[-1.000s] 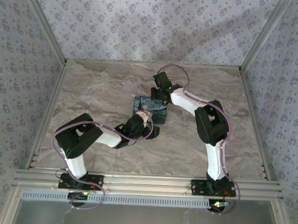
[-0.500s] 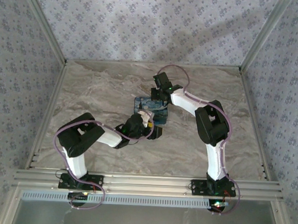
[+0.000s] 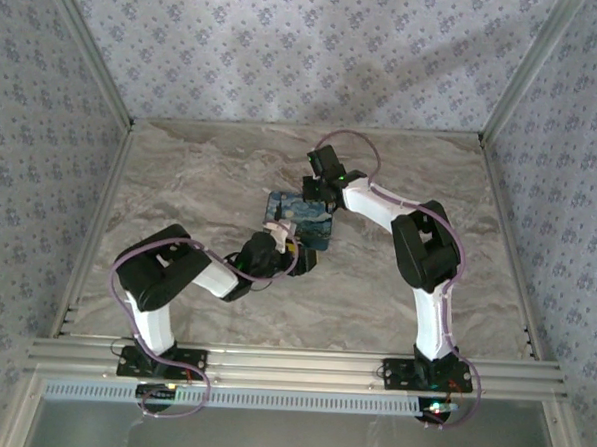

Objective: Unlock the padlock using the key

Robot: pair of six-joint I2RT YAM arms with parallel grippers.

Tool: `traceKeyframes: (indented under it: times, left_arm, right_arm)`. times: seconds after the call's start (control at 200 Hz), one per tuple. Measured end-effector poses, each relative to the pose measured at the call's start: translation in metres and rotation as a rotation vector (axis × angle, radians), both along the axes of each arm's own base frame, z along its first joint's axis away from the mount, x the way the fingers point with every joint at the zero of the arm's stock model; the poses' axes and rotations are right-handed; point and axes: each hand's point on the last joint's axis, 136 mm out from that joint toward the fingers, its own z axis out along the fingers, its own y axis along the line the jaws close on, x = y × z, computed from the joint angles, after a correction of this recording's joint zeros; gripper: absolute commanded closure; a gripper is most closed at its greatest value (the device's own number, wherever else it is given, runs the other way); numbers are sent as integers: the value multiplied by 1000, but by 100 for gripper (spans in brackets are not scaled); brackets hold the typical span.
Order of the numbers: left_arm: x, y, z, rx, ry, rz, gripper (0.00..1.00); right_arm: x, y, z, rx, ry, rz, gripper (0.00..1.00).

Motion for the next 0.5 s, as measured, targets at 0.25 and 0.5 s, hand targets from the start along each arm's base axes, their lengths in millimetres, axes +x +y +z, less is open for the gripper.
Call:
traceKeyframes:
  times: [0.25, 0.5]
  left_arm:
    - [1, -1, 5, -78, -6, -7, 27]
    - [-3, -3, 4, -106, 5, -34, 33]
  right_arm:
    - [1, -1, 0, -4, -3, -4, 100]
    - [0, -1, 0, -8, -4, -7, 100]
